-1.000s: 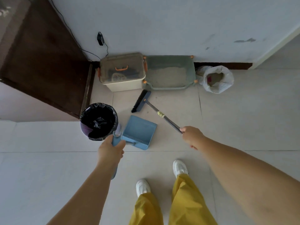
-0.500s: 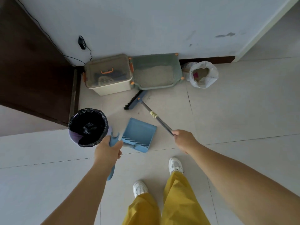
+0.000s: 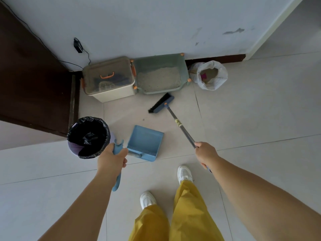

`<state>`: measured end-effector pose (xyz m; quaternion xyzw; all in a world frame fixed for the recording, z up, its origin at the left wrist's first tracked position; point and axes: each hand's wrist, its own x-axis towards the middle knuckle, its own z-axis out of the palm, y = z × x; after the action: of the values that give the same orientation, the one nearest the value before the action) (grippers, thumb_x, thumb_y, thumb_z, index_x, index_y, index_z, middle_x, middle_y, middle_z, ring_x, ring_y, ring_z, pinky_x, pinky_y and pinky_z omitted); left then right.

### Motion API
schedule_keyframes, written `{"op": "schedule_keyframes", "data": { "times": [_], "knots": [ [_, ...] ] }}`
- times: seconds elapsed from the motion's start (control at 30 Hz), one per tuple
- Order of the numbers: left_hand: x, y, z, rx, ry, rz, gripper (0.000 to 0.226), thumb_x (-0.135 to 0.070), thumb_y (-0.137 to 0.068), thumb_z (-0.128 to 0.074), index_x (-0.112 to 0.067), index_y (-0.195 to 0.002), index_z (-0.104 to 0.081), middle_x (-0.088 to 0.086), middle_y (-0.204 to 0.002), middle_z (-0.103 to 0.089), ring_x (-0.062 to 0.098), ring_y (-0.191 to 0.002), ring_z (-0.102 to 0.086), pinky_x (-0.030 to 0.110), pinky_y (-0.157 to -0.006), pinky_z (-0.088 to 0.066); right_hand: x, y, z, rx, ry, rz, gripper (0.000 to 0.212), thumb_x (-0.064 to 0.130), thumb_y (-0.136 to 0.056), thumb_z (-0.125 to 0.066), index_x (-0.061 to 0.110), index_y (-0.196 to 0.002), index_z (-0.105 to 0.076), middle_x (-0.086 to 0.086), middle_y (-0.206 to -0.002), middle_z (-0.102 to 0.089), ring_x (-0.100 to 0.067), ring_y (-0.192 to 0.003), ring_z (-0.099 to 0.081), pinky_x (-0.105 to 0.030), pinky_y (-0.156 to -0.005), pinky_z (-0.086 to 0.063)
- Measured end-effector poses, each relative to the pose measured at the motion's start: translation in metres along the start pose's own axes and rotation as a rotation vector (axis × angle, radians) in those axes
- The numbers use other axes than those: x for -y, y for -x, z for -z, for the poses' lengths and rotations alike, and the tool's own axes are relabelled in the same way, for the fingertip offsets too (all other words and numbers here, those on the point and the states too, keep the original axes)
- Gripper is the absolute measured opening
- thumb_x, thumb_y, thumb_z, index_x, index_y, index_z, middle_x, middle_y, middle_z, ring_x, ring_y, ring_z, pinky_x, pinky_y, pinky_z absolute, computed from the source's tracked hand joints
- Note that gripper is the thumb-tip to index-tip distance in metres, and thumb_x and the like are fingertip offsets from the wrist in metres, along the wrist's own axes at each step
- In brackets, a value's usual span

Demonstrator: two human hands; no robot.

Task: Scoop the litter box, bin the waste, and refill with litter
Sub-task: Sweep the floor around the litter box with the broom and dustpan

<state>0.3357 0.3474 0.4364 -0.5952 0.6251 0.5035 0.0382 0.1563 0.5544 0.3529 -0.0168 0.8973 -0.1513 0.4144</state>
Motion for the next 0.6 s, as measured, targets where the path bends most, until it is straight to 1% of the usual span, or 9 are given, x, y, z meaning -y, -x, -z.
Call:
{"op": "schedule_keyframes", "data": {
  "times": [0.1,0.17,0.2,0.27,0.33,0.4,0.47,0.53,0.6],
  "knots": [
    [-0.001,0.001,-0.002,0.006,0.01,-0.008,0.006,-0.016,-0.089,-0.055,-0.02,-0.084,-0.054,0.006,-0.064,-0.057,0.017,-0.056,-0.052,0.031,-0.07,-0.044,-0.018,0.016,0.0,-0.035,0.02,0.063,0.044,0.016,-0.099,-0.031,0.02,-0.142,-0.042,-0.007,-0.136,-0.053,-0.024,-0.088,-0.059,-0.024,-0.068,-0.05],
    [-0.002,0.002,-0.005,0.007,0.01,-0.014,0.005,-0.016,-0.089,-0.055,-0.019,-0.085,-0.054,0.006,-0.063,-0.057,0.017,-0.055,-0.051,0.032,-0.07,-0.044,-0.023,0.023,-0.004,-0.047,-0.009,0.084,0.042,0.018,-0.1,-0.033,0.02,-0.141,-0.043,-0.005,-0.139,-0.051,-0.024,-0.115,-0.056,-0.028,-0.091,-0.049],
    [-0.002,0.003,-0.006,0.005,0.008,-0.016,0.004,-0.015,-0.089,-0.056,-0.018,-0.086,-0.054,0.006,-0.063,-0.057,0.017,-0.055,-0.051,0.032,-0.071,-0.044,-0.02,0.023,-0.006,-0.046,-0.036,0.093,0.042,0.019,-0.1,-0.033,0.02,-0.14,-0.044,-0.005,-0.139,-0.051,-0.023,-0.117,-0.055,-0.029,-0.094,-0.048],
    [-0.002,0.003,-0.01,-0.001,-0.002,-0.023,0.002,-0.015,-0.088,-0.056,-0.017,-0.089,-0.055,0.006,-0.062,-0.057,0.017,-0.054,-0.051,0.033,-0.072,-0.044,-0.007,0.012,-0.007,-0.023,-0.037,0.126,0.042,0.017,-0.1,-0.032,0.02,-0.14,-0.045,-0.006,-0.135,-0.054,-0.02,-0.098,-0.06,-0.028,-0.083,-0.051],
    [-0.002,0.004,-0.015,-0.01,-0.016,-0.028,0.005,-0.016,-0.088,-0.056,-0.016,-0.093,-0.055,0.007,-0.063,-0.058,0.017,-0.055,-0.051,0.032,-0.07,-0.044,0.009,-0.008,-0.005,0.004,-0.01,0.146,0.043,0.014,-0.099,-0.032,0.019,-0.14,-0.045,-0.008,-0.131,-0.056,-0.013,-0.064,-0.05,-0.021,-0.064,-0.046],
    [-0.003,0.004,-0.018,-0.013,-0.02,-0.031,0.007,-0.017,-0.088,-0.056,-0.015,-0.095,-0.055,0.007,-0.064,-0.058,0.017,-0.055,-0.051,0.031,-0.068,-0.045,0.016,-0.026,-0.001,0.011,-0.004,0.107,0.044,0.013,-0.097,-0.034,0.02,-0.14,-0.044,-0.008,-0.128,-0.058,-0.008,-0.047,-0.042,-0.025,-0.069,-0.049],
    [-0.004,0.005,-0.019,-0.01,-0.022,-0.035,0.005,-0.016,-0.088,-0.056,-0.016,-0.094,-0.055,0.007,-0.064,-0.058,0.016,-0.055,-0.051,0.03,-0.066,-0.044,0.009,-0.035,0.001,0.008,-0.016,0.059,0.046,0.013,-0.096,-0.034,0.022,-0.14,-0.044,-0.008,-0.126,-0.06,-0.008,-0.034,-0.052,-0.028,-0.076,-0.05],
    [-0.005,0.006,-0.02,-0.001,-0.023,-0.037,0.003,-0.016,-0.089,-0.055,-0.018,-0.088,-0.055,0.007,-0.064,-0.058,0.016,-0.054,-0.051,0.031,-0.067,-0.044,-0.004,-0.035,0.0,0.003,-0.062,0.026,0.047,0.014,-0.097,-0.033,0.023,-0.141,-0.042,-0.007,-0.127,-0.06,0.016,-0.025,-0.04,-0.023,-0.063,-0.048],
    [-0.008,0.007,-0.021,0.009,-0.025,-0.042,0.01,-0.016,-0.089,-0.055,-0.02,-0.08,-0.053,0.006,-0.063,-0.058,0.017,-0.054,-0.051,0.03,-0.066,-0.044,-0.014,-0.026,0.003,-0.005,-0.105,-0.025,0.045,0.015,-0.098,-0.032,0.023,-0.141,-0.042,-0.008,-0.123,-0.062,0.0,-0.022,-0.046,-0.018,-0.045,-0.041]
  ]
}}
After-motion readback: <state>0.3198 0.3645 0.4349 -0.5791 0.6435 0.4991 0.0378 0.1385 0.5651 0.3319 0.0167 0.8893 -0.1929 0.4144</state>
